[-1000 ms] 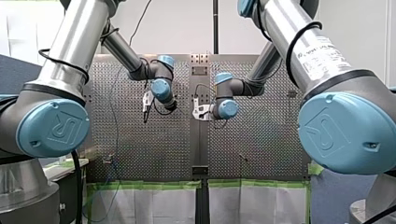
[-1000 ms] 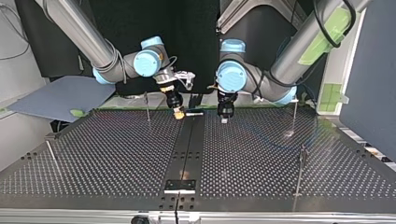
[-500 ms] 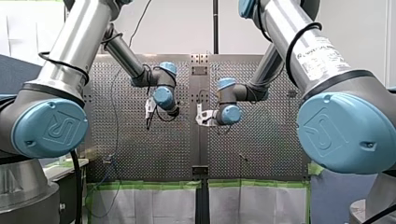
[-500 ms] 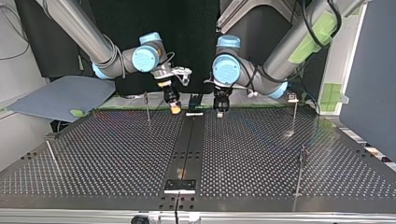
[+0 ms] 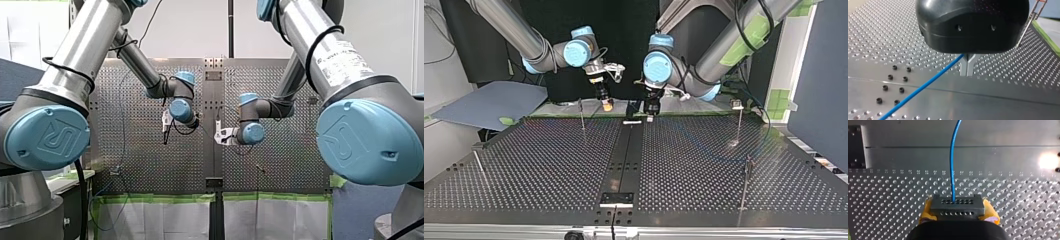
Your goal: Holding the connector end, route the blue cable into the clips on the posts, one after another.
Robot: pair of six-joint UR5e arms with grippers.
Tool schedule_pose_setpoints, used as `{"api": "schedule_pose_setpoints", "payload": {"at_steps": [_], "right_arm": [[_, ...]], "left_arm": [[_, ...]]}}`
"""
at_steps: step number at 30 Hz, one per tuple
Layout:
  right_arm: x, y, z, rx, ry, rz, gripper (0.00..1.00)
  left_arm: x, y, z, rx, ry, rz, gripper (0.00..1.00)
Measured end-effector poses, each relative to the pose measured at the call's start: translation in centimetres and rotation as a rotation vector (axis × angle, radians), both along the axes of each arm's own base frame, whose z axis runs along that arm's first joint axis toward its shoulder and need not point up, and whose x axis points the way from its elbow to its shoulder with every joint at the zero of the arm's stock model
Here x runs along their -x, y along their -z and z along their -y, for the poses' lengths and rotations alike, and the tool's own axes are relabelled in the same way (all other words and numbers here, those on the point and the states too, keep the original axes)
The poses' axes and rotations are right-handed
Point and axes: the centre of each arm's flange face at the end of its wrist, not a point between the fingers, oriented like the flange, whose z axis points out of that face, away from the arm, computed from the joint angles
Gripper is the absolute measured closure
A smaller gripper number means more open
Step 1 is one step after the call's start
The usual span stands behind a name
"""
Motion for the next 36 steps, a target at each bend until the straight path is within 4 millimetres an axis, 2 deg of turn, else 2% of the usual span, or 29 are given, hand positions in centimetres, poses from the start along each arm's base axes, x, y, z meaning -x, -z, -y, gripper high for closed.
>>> {"api": "schedule_pose_setpoints", "payload": {"at_steps": [9, 20, 27, 31, 36], "right_arm": [[1.8, 1.8, -0.3, -0.018, 0.027, 0.006, 1.0], [3.7, 6.3, 0.0, -0.041, 0.059, -0.005, 1.0], [4.2, 7.6, 0.4, -0.041, 0.069, -0.007, 1.0], [4.8, 9.2, 0.4, -0.055, 0.078, -0.02, 1.0], [5.8, 10.7, 0.2, -0.069, 0.09, -0.013, 1.0]], "left_arm": [[0.8, 3.4, 1.9, -0.013, 0.035, -0.023, 1.0], [1.8, 8.5, 4.0, -0.006, 0.072, -0.05, 1.0], [2.7, 12.1, 5.3, -0.011, 0.111, -0.074, 1.0], [3.3, 14.1, 6.1, 0.011, 0.123, -0.08, 1.0], [3.6, 15.4, 6.8, 0.04, 0.127, -0.071, 1.0]]}}
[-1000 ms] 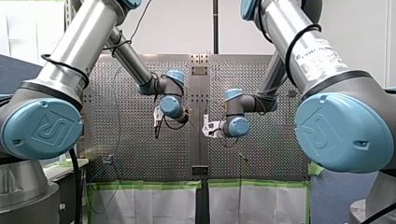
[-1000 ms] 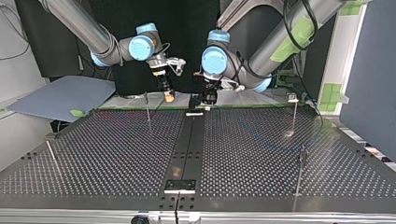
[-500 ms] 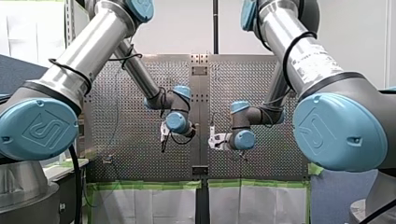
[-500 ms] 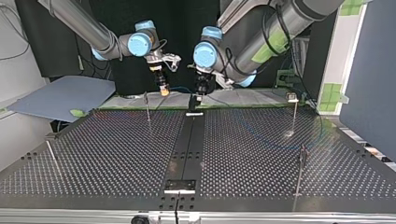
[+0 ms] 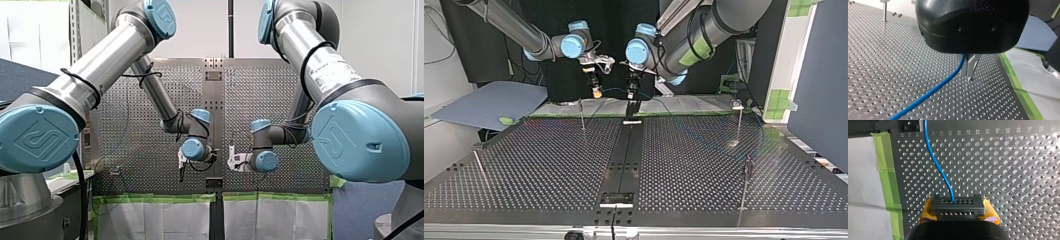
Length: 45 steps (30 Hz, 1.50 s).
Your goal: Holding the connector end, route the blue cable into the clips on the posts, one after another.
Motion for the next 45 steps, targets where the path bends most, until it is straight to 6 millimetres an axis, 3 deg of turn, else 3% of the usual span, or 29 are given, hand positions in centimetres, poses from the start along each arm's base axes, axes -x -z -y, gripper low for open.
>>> {"api": "schedule_pose_setpoints", "payload": {"at_steps": [4, 20, 35, 45], "right_arm": [[0.7, 0.6, 0.3, 0.007, 0.011, 0.01, 1.0], [4.0, 6.3, 0.7, -0.034, 0.067, -0.015, 1.0], [6.8, 6.4, 1.3, -0.022, 0.114, -0.011, 1.0], [8.0, 5.6, 1.6, -0.014, 0.123, -0.01, 1.0]], "left_arm": [[0.0, 0.2, 0.2, 0.02, 0.0, 0.002, 1.0], [0.7, 0.6, 1.1, 0.042, 0.048, -0.004, 1.0], [2.9, 6.3, 3.4, 0.047, 0.077, -0.039, 1.0], [2.7, 7.7, 6.4, 0.055, 0.08, -0.037, 1.0]]}}
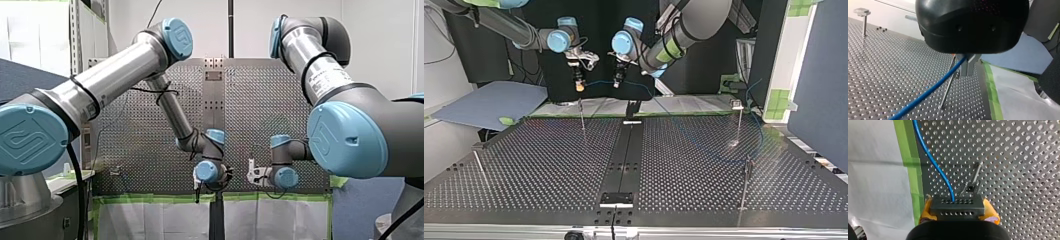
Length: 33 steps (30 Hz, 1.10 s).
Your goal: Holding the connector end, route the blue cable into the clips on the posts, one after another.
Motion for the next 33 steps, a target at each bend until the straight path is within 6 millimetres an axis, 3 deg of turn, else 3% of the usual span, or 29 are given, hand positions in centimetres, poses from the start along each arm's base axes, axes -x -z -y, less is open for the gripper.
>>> {"api": "schedule_pose_setpoints", "payload": {"at_steps": [11, 21, 25, 33], "right_arm": [[2.7, -0.5, 0.2, -0.004, 0.02, 0.006, 1.0], [5.8, -0.7, 2.0, -0.014, 0.016, 0.008, 1.0], [5.8, -0.7, 2.1, -0.013, -0.01, 0.016, 1.0], [5.4, -0.8, 2.2, 0.003, -0.039, 0.034, 1.0]], "left_arm": [[-1.0, -1.2, 2.4, 0.045, -0.009, 0.036, 1.0], [0.5, 1.6, 4.8, 0.037, 0.006, 0.009, 1.0], [0.7, 2.2, 6.2, 0.049, -0.003, 0.026, 1.0], [-0.2, 0.9, 8.0, 0.081, -0.031, 0.068, 1.0]]}}
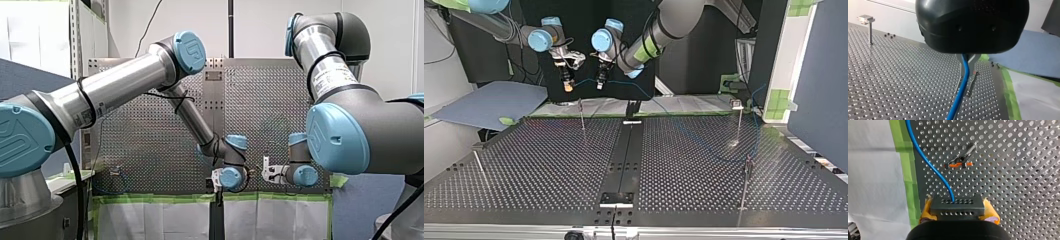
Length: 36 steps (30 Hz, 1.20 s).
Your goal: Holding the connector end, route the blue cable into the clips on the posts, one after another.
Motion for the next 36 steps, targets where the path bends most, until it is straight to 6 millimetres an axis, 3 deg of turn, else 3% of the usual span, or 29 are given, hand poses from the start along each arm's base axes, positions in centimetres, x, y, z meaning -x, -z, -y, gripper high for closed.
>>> {"api": "schedule_pose_setpoints", "payload": {"at_steps": [22, 30, 36], "right_arm": [[2.0, 0.0, 1.5, -0.007, 0.052, 0.023, 1.0], [2.5, 0.2, 1.7, -0.01, 0.064, 0.016, 1.0], [3.0, 1.5, 1.7, -0.014, 0.071, 0.011, 1.0]], "left_arm": [[-0.5, 1.7, -0.6, -0.04, -0.145, 0.044, 1.0], [0.3, 4.1, 0.9, -0.064, -0.158, 0.035, 1.0], [-0.8, 3.2, 2.5, -0.026, -0.182, 0.066, 1.0]]}}
